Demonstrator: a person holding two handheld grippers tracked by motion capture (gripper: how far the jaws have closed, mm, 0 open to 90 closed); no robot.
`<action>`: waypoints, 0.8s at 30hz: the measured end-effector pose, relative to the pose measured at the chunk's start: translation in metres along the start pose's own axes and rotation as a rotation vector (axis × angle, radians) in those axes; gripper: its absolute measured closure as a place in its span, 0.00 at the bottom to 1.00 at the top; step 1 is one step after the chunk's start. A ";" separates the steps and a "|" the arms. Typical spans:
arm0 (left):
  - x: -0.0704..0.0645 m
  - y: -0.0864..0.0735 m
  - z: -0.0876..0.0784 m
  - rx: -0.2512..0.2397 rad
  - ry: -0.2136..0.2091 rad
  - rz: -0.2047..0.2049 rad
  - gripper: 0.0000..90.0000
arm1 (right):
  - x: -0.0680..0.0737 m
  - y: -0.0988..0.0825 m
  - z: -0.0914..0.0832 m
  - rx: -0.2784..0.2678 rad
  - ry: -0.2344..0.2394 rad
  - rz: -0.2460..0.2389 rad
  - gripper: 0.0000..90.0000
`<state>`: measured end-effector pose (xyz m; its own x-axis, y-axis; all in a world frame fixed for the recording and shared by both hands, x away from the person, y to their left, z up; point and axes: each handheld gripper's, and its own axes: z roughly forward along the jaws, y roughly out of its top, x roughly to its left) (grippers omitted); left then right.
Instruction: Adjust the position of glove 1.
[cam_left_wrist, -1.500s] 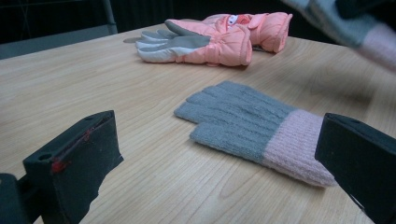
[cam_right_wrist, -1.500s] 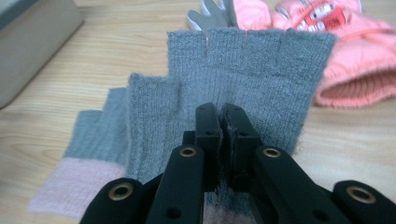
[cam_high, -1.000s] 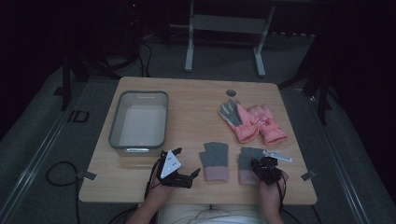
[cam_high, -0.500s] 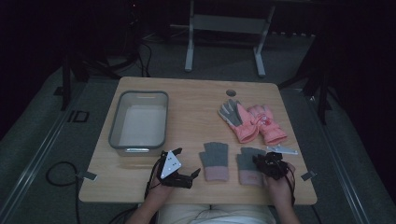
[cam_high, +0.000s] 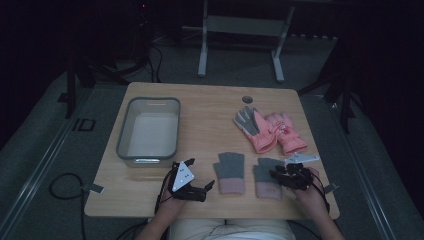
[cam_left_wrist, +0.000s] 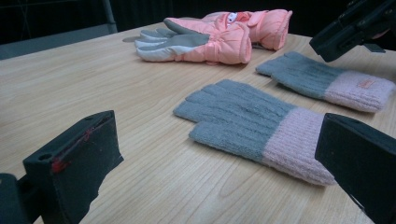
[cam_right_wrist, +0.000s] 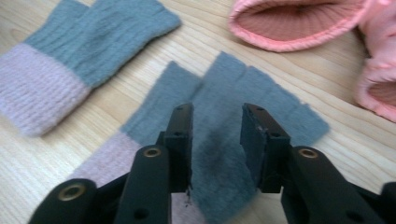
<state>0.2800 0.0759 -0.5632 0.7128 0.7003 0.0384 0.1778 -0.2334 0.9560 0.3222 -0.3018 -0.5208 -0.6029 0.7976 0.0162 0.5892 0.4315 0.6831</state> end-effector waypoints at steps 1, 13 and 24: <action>0.000 0.000 0.000 0.000 0.000 0.001 0.00 | 0.001 -0.001 0.002 0.001 -0.005 -0.004 0.70; 0.000 0.000 0.000 -0.001 -0.004 0.000 0.00 | 0.007 -0.015 0.016 0.044 -0.056 0.000 0.74; 0.000 0.000 0.000 -0.003 0.001 0.001 0.00 | 0.011 -0.007 0.017 0.061 -0.073 0.017 0.95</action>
<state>0.2797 0.0760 -0.5633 0.7127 0.7004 0.0397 0.1751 -0.2324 0.9567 0.3207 -0.2893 -0.5375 -0.5535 0.8324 -0.0273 0.6319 0.4411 0.6373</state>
